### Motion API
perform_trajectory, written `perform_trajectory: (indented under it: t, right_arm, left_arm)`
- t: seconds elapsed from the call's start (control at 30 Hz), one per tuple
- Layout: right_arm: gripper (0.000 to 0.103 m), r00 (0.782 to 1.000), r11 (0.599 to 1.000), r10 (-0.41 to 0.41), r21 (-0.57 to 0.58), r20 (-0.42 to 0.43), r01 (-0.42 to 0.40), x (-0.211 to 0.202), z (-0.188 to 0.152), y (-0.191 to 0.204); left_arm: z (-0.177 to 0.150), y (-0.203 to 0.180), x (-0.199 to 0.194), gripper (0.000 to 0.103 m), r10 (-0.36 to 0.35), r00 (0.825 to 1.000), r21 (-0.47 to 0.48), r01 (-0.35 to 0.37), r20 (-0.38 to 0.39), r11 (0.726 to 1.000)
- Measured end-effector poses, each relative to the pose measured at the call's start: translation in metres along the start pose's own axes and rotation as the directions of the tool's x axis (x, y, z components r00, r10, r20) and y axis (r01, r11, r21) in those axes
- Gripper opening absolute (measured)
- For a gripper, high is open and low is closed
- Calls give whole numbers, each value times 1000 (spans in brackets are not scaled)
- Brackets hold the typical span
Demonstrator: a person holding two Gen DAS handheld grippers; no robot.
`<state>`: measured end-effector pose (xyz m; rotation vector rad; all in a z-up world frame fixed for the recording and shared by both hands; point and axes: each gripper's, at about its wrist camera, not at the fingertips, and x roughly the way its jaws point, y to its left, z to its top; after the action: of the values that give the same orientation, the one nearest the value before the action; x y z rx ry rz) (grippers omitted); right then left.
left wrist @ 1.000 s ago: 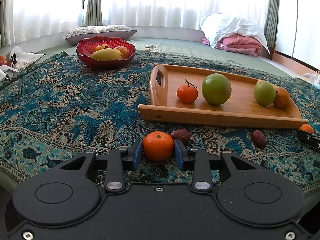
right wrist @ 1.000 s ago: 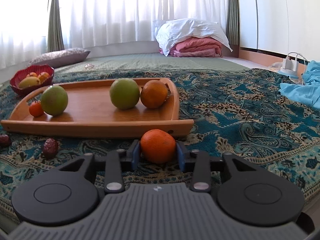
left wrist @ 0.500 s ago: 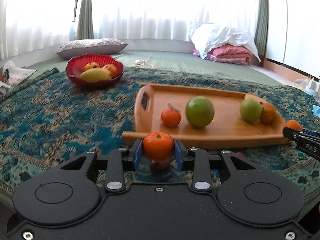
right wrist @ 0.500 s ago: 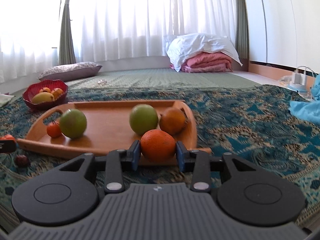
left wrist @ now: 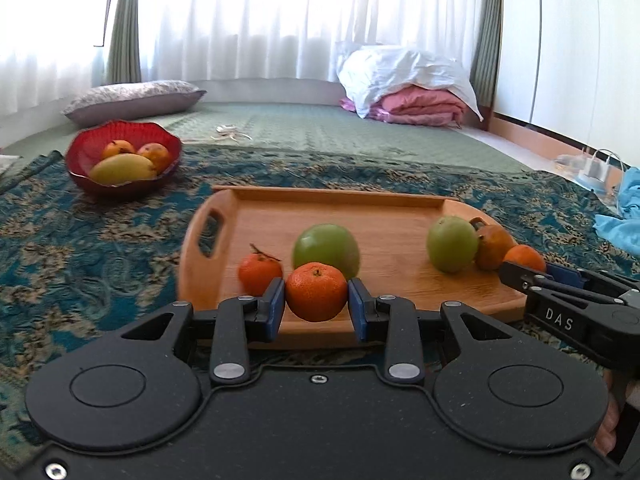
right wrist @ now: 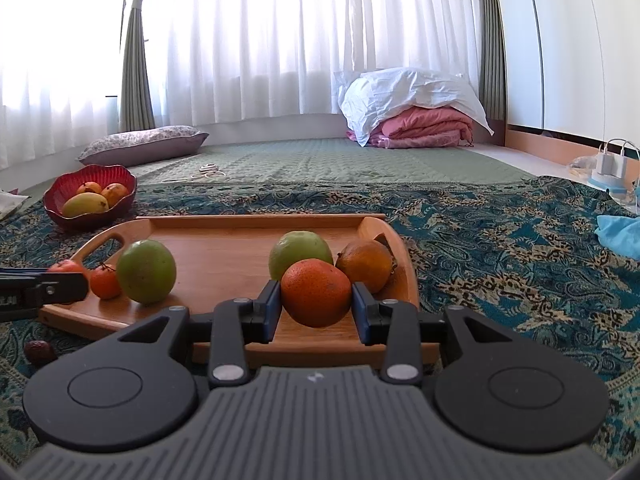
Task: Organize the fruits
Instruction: 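Lift and carry both mandarins onto the wooden tray with both tools, then lower and open the left tool on the tray while the right tool releases its mandarin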
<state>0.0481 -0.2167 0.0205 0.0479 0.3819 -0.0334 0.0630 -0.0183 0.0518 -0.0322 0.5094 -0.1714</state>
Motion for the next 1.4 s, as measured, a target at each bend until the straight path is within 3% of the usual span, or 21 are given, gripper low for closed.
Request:
perform_trajectory:
  t: [0.53, 1.4]
  right_arm:
    - [42, 998, 1000, -21, 5, -55, 21, 30, -2, -8]
    - [42, 993, 1000, 8, -2, -120, -8, 49, 1, -1]
  left_arm:
    - [0, -3, 47, 32, -62, 993, -39, 58, -100, 998]
    - [4, 4, 75, 32, -53, 992, -74, 45, -118, 996]
